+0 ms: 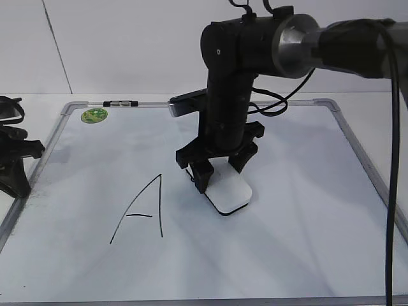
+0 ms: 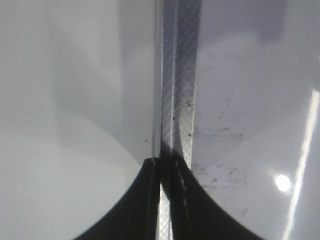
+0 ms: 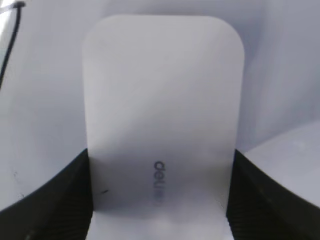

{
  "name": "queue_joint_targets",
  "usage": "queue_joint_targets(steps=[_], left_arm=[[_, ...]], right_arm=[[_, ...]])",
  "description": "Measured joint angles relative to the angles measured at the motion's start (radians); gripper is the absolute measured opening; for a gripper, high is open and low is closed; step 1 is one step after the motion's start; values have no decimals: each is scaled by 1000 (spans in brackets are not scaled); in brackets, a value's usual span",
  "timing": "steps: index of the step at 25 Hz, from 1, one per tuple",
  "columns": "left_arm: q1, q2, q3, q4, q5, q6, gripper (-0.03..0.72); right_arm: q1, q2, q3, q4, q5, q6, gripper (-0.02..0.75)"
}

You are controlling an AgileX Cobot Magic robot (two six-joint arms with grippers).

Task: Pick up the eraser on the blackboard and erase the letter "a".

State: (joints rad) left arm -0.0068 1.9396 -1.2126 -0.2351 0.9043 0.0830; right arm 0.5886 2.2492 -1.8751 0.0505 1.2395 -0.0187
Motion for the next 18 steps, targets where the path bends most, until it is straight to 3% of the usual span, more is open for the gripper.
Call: queue_joint_targets(steps=[18], left_arm=[[0, 0, 0, -2, 0, 0, 17]], right_arm=[[38, 0, 0, -38, -4, 28, 531]])
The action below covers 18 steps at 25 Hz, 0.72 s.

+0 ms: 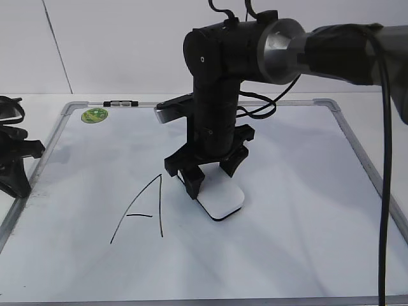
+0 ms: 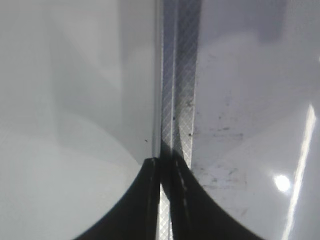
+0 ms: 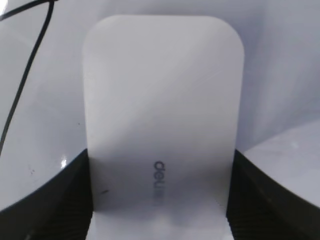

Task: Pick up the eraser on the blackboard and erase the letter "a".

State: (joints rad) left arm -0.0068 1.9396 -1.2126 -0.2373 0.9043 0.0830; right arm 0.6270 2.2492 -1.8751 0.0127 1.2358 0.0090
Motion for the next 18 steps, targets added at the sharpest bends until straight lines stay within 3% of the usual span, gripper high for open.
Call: queue_joint_targets(steps=[18], left_arm=[[0, 0, 0, 2, 0, 0, 17]], right_arm=[[-85, 0, 0, 48, -3, 21, 531]])
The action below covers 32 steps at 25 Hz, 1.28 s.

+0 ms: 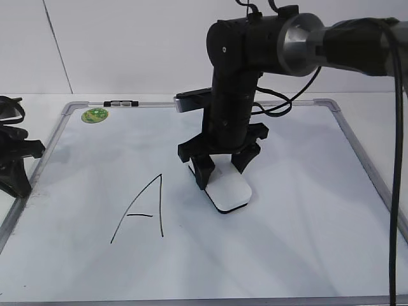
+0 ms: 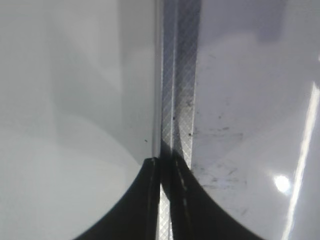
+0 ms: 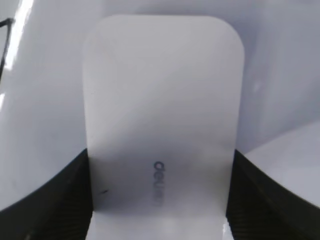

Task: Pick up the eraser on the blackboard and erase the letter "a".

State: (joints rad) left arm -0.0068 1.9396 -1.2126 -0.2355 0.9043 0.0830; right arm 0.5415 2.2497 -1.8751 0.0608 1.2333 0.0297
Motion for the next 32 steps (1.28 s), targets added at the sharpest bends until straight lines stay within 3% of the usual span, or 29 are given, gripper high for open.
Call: queue_joint_targets(steps=[12, 26, 32], left_arm=[[0, 0, 0, 2, 0, 0, 17], [0, 0, 0, 4, 0, 0, 17], [0, 0, 0, 4, 0, 0, 17]], right_arm=[[-51, -7, 0, -18, -6, 26, 531], [-62, -208, 19, -208, -4, 149, 531], [-62, -324, 116, -326, -4, 221, 531]])
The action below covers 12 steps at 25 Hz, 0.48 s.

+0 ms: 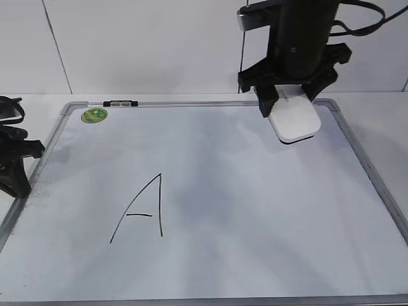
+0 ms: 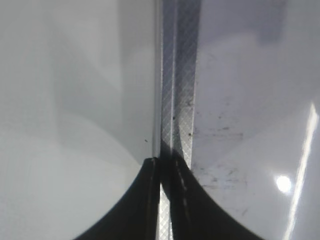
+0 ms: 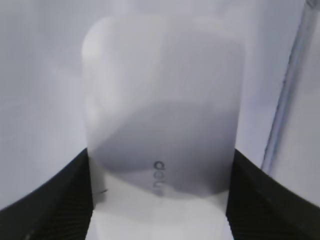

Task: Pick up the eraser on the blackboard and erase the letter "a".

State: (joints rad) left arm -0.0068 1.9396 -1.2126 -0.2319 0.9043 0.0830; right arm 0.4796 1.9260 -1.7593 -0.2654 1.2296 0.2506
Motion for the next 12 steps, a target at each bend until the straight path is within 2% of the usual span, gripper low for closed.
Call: queue_joint_targets(steps=[5, 12], left_arm=[[0, 0, 0, -4, 0, 0, 17], [0, 0, 0, -8, 0, 0, 17]], right_arm=[[-14, -113, 133, -43, 2, 49, 531], [-116, -275, 352, -43, -41, 82, 531]])
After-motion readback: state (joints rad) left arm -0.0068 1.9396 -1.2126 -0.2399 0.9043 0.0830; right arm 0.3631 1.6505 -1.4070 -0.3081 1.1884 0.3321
